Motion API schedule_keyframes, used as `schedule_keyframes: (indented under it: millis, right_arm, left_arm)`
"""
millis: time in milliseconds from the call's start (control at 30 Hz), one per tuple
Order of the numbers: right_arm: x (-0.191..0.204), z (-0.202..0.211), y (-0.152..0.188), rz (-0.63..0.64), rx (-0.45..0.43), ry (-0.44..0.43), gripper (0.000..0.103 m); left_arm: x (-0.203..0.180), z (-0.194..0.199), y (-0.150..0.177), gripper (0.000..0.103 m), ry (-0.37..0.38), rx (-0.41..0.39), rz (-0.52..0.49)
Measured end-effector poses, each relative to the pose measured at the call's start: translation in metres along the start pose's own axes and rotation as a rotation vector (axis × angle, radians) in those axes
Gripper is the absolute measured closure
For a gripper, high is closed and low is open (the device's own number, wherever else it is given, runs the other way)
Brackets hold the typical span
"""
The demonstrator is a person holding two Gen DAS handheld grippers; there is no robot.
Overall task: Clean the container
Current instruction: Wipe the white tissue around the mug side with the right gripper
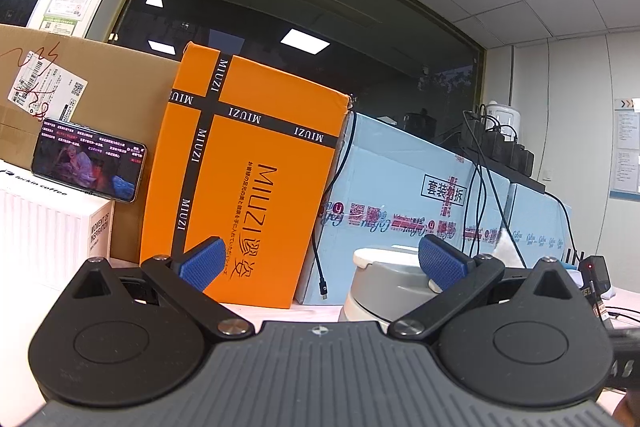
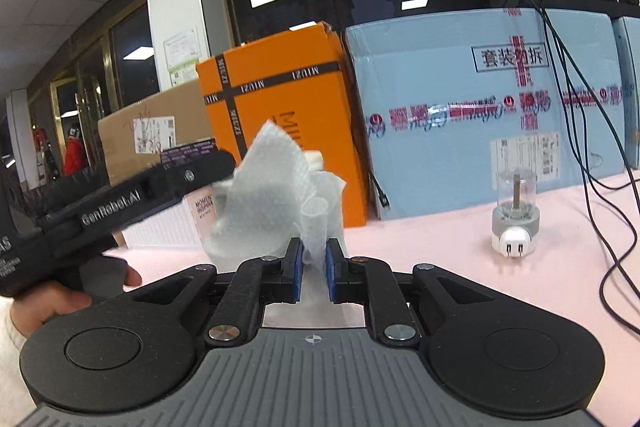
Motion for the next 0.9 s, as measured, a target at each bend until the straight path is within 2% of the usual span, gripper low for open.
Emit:
schedule_keyframes:
  millis: [200,367,467,567,900]
  right_arm:
    - [-0.011,-0.008,0.017,-0.029,0.066,0.029,0.091]
    - [-0.005,0.009,-0.002,-0.073,-0.001,-0.022,0.091]
    - [0.005,0.018,-0.018,-0.047,-0.064,-0.049,0.091]
    - [0.012,0.019,-0.026,-0.025,-0.086,-0.058,0.091]
    - [-0.008,-0.004,-0.013,-0.047,-0.02,0.014,0.091]
  left_arm:
    - [-0.002,0.001,0.0,0.0,0.005,-0.003,-0.009]
    - [-0.001,0.002,0.0,0.0,0.006,-0.003,-0.006]
    - [-0.001,0.002,0.0,0.0,0.009,-0.003,-0.007]
    - [-0.001,0.002,0.0,0.0,0.008,-0.003,-0.003]
    - [0.0,0.002,0.001,0.0,0.007,0.001,0.011]
Point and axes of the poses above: each gripper's, at about its wrist camera, not at the fingertips, and z roughly against the way its jaws point, x to its left, y to its underside, the point moved 6 cm from there along -z, roughly the way its jaws point, and after that the axes turned 13 degrees about -z, right-handed, at the moved point
